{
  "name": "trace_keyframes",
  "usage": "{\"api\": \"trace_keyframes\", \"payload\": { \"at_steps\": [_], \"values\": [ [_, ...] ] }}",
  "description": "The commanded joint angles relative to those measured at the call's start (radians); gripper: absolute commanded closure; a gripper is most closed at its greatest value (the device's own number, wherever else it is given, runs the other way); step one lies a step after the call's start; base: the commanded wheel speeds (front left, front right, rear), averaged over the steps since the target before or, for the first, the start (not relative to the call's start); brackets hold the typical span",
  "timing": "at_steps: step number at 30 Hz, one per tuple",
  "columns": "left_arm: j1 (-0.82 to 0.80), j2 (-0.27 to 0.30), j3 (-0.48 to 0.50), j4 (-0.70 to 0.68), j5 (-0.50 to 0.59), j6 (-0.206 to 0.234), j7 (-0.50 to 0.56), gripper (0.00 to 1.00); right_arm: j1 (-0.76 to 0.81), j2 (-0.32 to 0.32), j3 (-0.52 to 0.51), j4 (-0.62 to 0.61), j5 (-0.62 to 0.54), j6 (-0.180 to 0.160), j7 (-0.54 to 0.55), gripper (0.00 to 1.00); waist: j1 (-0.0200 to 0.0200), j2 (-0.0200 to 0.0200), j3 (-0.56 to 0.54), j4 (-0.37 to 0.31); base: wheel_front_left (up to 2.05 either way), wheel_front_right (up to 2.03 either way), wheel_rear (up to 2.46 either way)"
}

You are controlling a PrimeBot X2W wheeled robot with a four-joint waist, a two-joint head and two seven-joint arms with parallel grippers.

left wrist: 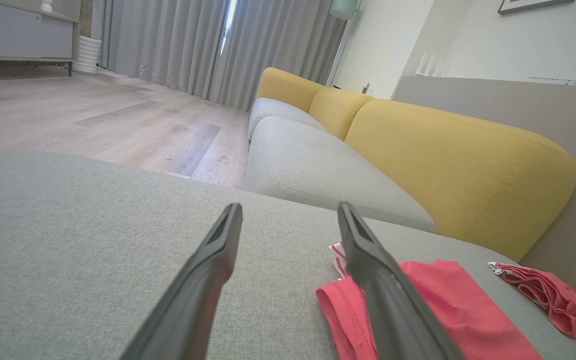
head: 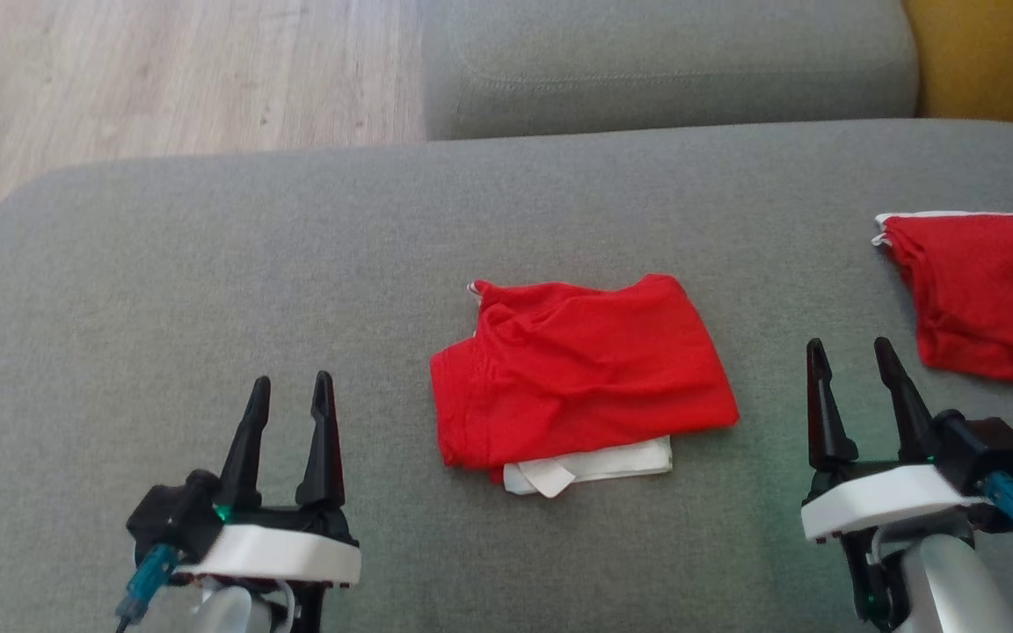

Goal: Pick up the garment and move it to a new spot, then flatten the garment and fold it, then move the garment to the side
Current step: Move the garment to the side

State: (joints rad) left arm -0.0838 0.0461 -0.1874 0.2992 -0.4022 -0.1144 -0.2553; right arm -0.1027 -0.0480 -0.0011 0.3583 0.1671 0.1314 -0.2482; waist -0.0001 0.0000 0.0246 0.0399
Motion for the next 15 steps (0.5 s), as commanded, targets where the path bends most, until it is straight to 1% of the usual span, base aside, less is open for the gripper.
{"api": "trace_keyframes", "payload": {
  "at_steps": [1, 8, 11, 15],
  "values": [
    [-0.048, 0.004, 0.031, -0.035, 0.005, -0.003, -0.006, 0.00, -0.034, -0.002, 0.029, -0.030, -0.004, -0.001, -0.014, 0.00, 0.0001, 0.0000, 0.010, 0.005, 0.00, 0.00, 0.00],
    [-0.085, 0.004, 0.008, -0.039, 0.000, -0.002, -0.006, 0.00, -0.094, -0.002, 0.037, 0.015, -0.045, -0.001, 0.018, 0.00, 0.0001, 0.0000, 0.059, 0.033, 0.00, 0.00, 0.00],
    [-0.104, 0.004, -0.007, -0.039, -0.003, -0.002, -0.006, 0.00, -0.131, -0.002, 0.046, 0.049, -0.048, -0.001, 0.050, 0.00, 0.0001, 0.0000, 0.080, 0.051, 0.00, 0.00, 0.00],
    [-0.123, 0.004, -0.026, -0.036, -0.009, -0.002, -0.006, 0.00, -0.182, -0.002, 0.057, 0.127, -0.033, -0.001, 0.114, 0.00, 0.0001, 0.0000, 0.100, 0.076, 0.00, 0.00, 0.00]
  ]
}}
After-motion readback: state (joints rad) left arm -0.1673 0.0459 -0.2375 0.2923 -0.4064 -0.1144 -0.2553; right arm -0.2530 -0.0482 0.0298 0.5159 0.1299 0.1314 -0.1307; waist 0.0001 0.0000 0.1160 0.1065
